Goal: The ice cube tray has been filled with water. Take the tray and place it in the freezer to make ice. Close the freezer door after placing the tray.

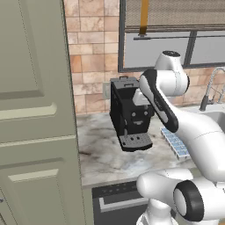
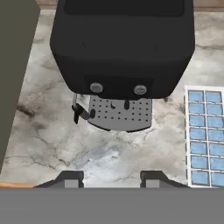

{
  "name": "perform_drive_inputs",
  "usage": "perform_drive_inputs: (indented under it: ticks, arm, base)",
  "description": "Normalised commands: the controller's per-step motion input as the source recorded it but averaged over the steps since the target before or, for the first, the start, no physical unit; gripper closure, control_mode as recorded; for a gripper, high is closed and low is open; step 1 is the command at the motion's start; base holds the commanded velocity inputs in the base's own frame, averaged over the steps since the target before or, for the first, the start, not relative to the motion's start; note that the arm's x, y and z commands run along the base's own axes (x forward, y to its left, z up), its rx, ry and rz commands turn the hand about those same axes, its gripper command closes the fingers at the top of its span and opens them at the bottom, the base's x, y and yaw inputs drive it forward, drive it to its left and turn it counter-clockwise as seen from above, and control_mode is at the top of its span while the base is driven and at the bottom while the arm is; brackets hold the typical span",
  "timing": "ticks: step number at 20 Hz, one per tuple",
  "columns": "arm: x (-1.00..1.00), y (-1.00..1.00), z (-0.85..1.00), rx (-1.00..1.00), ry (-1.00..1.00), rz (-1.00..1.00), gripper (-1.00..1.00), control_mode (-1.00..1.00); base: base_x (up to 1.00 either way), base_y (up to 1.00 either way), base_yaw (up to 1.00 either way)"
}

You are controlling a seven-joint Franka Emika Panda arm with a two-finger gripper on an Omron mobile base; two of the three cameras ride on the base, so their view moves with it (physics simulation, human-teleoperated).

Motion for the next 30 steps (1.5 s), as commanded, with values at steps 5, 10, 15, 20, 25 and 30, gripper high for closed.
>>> perform_drive_inputs:
  ticks: [5,10,15,20,25,30]
  arm:
    - [-0.24,-0.07,0.0,0.0,0.0,-0.04,-1.0,-1.0]
    - [-0.37,-0.44,-0.08,0.02,0.0,-0.11,-1.0,-1.0]
    - [-0.26,-0.57,-0.13,0.07,-0.07,-0.05,-1.0,-1.0]
    - [-0.11,-0.52,-0.09,0.01,0.0,0.0,-1.0,-1.0]
    - [-0.16,-0.55,-0.05,0.0,0.0,0.0,-1.0,-1.0]
    - [0.0,-0.32,-0.1,0.0,0.0,-0.11,-1.0,-1.0]
  base:
    - [0.0,0.0,0.0]
    - [0.0,0.0,0.0]
    - [0.0,0.0,0.0]
    - [0.0,0.0,0.0]
    - [0.0,0.0,0.0]
    - [0.0,0.0,0.0]
